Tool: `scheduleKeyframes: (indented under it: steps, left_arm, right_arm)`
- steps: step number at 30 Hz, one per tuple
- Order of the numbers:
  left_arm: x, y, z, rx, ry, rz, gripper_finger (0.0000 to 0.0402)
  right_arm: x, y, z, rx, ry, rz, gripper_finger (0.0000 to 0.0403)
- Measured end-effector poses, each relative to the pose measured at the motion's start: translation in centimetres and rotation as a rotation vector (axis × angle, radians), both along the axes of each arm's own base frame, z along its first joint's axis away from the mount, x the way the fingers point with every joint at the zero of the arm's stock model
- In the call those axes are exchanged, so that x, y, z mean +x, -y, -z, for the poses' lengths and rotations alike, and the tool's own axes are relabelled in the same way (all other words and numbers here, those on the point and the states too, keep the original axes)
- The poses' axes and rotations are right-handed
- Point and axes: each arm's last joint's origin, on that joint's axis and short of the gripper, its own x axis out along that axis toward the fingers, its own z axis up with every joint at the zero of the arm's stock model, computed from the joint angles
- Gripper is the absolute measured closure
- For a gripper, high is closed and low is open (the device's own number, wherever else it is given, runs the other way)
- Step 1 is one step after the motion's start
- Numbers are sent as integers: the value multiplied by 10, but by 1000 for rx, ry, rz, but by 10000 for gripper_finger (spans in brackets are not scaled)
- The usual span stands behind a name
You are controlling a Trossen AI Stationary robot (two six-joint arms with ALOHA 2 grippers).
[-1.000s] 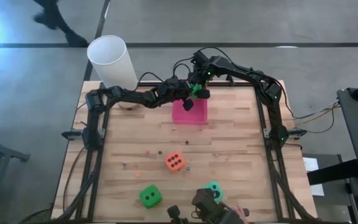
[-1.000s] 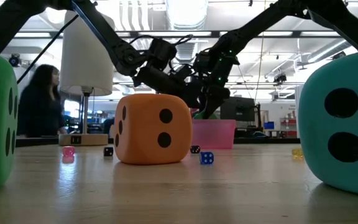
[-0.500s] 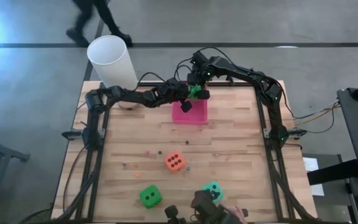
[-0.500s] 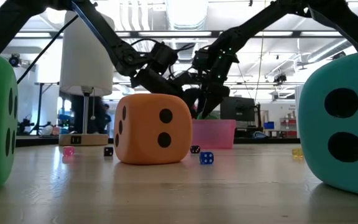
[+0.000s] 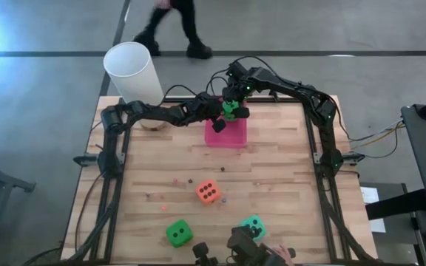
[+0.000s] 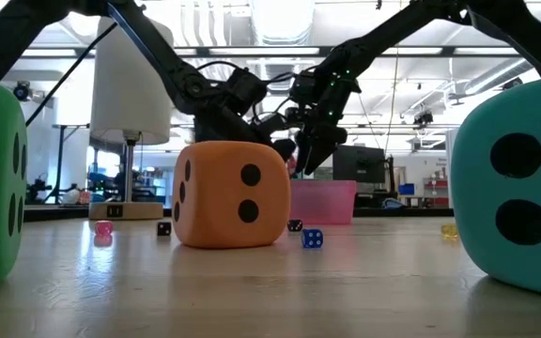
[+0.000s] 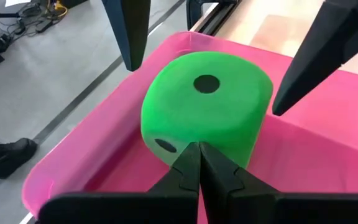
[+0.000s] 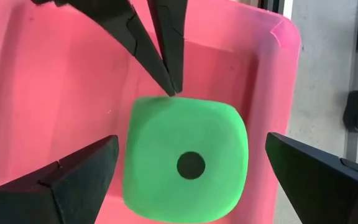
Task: Pick & Place Dice
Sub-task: Put the right big green dice into the red container
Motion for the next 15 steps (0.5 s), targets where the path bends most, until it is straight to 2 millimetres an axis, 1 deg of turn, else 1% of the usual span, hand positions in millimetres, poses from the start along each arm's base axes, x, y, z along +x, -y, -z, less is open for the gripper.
scheduleKeyframes:
  steps: [3,8,11,15]
  left_arm:
    - [-2,1,-9,5,2,3,396]
    - [-13,9,-37,11,-25,19,396]
    - [-23,20,-51,13,-23,33,396]
    - [-40,42,-64,26,-8,67,396]
  right_arm:
    - [-1,0,-1,0,0,1,3]
    - [-2,-1,-7,-9,11,1,3]
    - [-1,-3,-7,-10,12,-3,3]
    - [2,-6,-7,-11,14,-14,3]
